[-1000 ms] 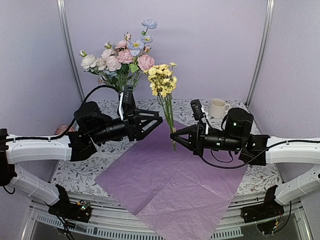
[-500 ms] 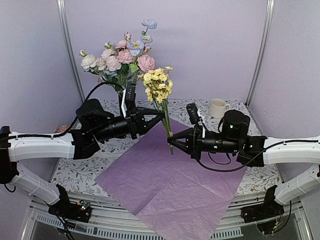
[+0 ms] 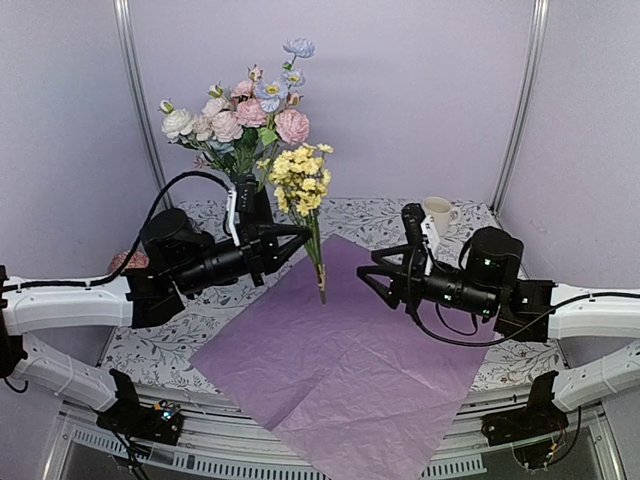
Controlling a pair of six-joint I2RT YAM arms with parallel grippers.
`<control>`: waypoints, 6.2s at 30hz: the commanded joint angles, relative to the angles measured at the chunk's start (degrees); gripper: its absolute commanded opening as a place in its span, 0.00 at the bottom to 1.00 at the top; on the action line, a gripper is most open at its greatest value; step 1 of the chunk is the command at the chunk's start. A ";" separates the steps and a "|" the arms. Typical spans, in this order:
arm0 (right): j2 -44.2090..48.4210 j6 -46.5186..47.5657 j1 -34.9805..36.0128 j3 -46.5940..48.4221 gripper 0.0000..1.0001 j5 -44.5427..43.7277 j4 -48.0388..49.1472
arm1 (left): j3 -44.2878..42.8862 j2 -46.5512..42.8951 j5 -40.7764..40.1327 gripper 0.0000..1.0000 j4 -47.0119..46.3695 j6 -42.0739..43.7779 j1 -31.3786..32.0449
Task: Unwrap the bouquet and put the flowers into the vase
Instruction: Pass from the right arm to the left, then place the fake flower in the vase, then reset both arms
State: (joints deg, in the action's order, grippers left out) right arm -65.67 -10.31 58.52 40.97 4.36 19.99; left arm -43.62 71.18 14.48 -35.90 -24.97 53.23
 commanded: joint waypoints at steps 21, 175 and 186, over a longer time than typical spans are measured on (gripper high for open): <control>-20.26 15.97 -0.60 -11.06 0.60 -27.68 28.43 | 6.38 -10.90 -19.13 0.00 -2.80 33.58 -21.12; -22.57 14.41 -59.78 -26.40 0.99 2.89 52.71 | 30.46 17.41 -18.37 0.95 -39.88 29.06 -51.15; -22.31 13.91 -59.74 -27.17 0.99 1.67 54.06 | 31.09 17.46 -18.65 0.98 -41.25 29.54 -50.72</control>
State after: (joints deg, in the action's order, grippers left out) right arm -87.59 3.90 -0.93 14.28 5.06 71.79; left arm -13.06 88.29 -4.51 -74.81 4.23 2.24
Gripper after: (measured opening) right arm 0.988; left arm 0.981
